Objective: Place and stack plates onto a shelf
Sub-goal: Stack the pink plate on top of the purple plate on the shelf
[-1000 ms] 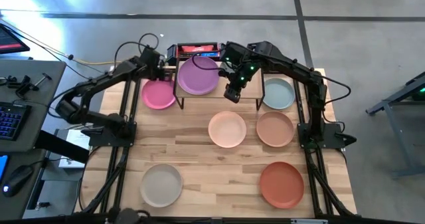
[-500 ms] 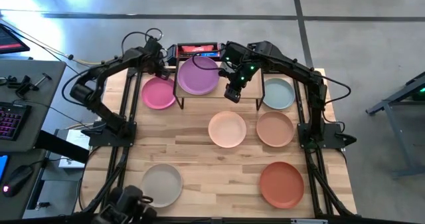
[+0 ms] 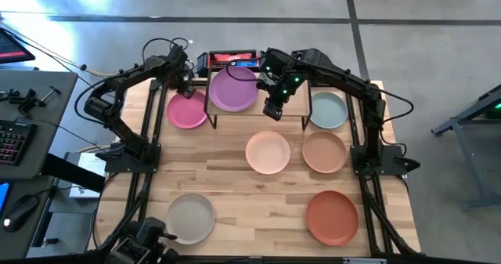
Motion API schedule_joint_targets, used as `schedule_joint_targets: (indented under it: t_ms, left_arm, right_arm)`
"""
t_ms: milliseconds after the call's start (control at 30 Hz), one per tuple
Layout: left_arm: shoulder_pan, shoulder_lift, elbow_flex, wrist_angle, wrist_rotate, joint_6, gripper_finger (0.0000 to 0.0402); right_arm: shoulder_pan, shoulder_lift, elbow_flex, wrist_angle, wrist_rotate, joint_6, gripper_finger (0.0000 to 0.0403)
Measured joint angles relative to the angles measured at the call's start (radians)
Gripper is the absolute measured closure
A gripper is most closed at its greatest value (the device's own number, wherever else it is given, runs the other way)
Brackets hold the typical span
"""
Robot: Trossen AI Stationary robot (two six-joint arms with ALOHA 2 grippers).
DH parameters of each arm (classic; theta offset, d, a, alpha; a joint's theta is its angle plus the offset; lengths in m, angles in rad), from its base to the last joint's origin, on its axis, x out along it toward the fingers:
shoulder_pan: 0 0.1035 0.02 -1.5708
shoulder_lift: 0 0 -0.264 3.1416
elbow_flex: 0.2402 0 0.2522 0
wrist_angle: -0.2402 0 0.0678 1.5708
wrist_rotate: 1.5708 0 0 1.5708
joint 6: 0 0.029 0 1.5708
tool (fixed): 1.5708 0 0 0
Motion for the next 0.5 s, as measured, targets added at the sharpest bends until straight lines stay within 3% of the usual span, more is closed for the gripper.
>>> schedule_joint_targets:
  t_ms: [500]
  left_arm:
    - [0.0, 0.097, 0.0, -0.025, -0.029, -0.005, 0.028]
  right_arm:
    - [0.0, 0.0, 0.0, 0.0, 0.002, 0.0, 0.0318]
